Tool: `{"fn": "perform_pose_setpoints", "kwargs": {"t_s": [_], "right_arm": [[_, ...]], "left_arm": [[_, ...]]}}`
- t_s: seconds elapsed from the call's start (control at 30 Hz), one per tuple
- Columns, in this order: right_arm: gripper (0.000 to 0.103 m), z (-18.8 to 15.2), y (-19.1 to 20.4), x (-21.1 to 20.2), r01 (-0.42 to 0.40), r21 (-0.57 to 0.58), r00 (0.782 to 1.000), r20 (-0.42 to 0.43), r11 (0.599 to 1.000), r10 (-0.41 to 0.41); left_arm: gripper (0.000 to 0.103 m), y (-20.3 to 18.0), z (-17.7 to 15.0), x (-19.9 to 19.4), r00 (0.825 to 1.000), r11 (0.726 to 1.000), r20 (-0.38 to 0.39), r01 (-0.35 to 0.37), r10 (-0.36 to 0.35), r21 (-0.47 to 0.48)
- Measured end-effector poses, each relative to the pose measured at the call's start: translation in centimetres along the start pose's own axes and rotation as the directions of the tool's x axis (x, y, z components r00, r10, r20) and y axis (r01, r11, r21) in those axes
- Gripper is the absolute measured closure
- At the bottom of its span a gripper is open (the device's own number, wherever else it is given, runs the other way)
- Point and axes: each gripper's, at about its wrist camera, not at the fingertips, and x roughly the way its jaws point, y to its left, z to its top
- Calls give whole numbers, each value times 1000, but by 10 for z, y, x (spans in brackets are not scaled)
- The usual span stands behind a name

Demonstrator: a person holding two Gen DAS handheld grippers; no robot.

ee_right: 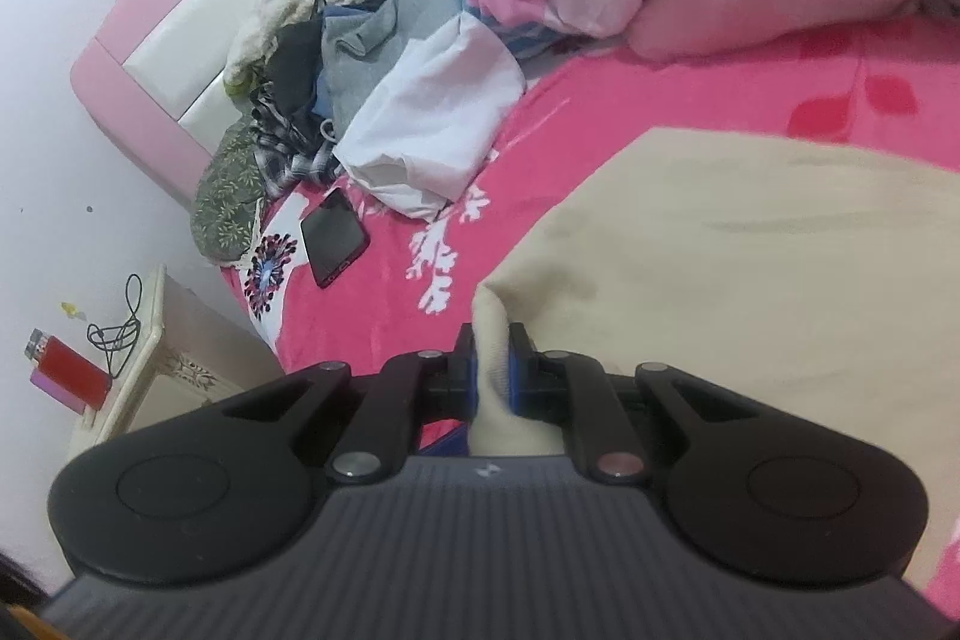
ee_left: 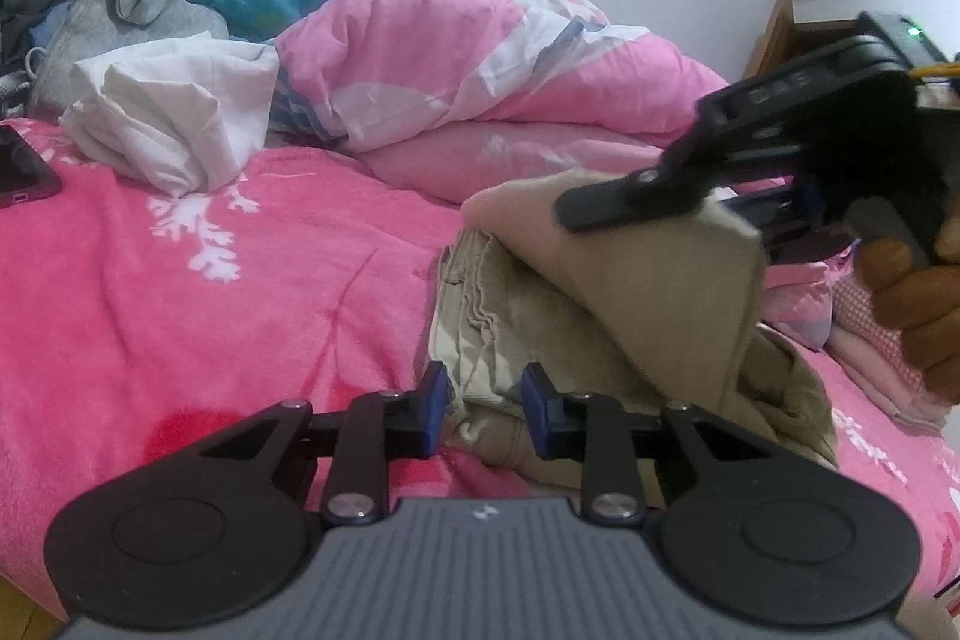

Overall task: Fold clothes
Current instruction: 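Lift the pinched trouser edge with the right gripper and fold it over, then open the right gripper to release the flap and pull it away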

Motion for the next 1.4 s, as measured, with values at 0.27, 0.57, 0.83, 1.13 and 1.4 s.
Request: {"fn": "perform_pose_setpoints", "kwargs": {"t_s": [0.27,0.57,0.83,1.13,1.4], "right_arm": [[52,-3,3,19,-131,31,991,0,991,131],[35,-13,-70,-109,-218,197,951,261,956,163],[33,-79,-163,-124,-87,479,988,151,874,16],[43,-65,-173,-55,-112,462,993,75,880,88],[87,-69,-190,-89,-224,462,970,190,858,150]], "left_arm": [[55,21,-2,-14,1000,996,-18,-1,-1,-91],[32,73,37,-13,994,926,47,110,-99,-361],[27,72,60,84,920,891,-233,201,-314,-407],[31,51,58,106,873,910,-343,223,-346,-350],[31,18,49,113,813,844,-350,288,-465,-452]]}}
